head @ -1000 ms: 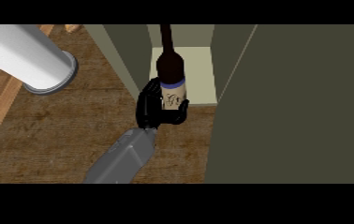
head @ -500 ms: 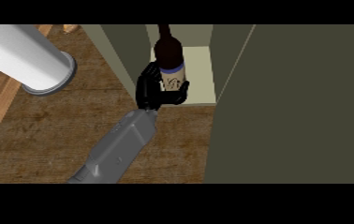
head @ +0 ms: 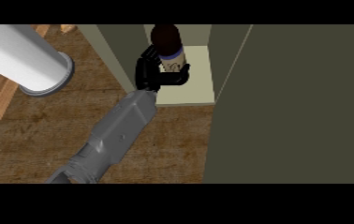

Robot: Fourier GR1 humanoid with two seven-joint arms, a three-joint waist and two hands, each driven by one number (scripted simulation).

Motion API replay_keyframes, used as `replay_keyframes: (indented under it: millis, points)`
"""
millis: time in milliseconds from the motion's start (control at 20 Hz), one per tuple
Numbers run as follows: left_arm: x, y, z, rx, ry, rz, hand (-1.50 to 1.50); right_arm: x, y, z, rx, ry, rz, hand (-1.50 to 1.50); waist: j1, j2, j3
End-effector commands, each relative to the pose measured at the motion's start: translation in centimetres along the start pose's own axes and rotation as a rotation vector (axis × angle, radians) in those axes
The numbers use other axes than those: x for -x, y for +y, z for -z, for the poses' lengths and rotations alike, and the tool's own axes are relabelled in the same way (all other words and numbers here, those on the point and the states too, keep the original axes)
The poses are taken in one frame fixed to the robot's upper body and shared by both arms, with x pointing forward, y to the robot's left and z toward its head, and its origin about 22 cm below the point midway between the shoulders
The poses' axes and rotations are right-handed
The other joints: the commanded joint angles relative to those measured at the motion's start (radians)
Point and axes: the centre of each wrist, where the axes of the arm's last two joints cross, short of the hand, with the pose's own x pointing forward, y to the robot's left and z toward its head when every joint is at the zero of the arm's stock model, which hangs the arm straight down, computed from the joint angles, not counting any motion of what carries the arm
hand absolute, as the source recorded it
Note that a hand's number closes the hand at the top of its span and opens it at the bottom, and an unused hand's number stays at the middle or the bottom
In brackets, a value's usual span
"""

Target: Pick up the wine, place it into the cabinet and close the cabinet

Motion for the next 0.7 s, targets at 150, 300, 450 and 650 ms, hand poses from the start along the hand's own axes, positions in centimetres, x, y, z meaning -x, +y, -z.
replay_keyframes:
  millis: [150,300,450,650]
  points:
    - [-1.2,-0.8,1.6,-0.024,0.046,0.03,1.5,1.7,-0.5,0.2,-0.024,0.002,0.008,-1.5,-0.022,0.007,0.0]
    - [-1.8,-1.1,2.3,-0.036,0.072,0.055,1.5,0.8,0.4,1.1,-0.014,-0.007,0.026,-1.5,-0.034,0.013,-0.001]
    - [-2.8,-2.4,2.9,-0.045,0.06,0.031,1.5,0.0,0.3,1.2,-0.059,-0.03,0.018,-1.5,-0.052,0.015,-0.001]
    - [-1.2,-1.3,1.3,-0.074,0.037,0.0,1.5,1.2,0.0,1.4,-0.06,-0.024,0.03,-1.5,-0.062,0.011,0.0]
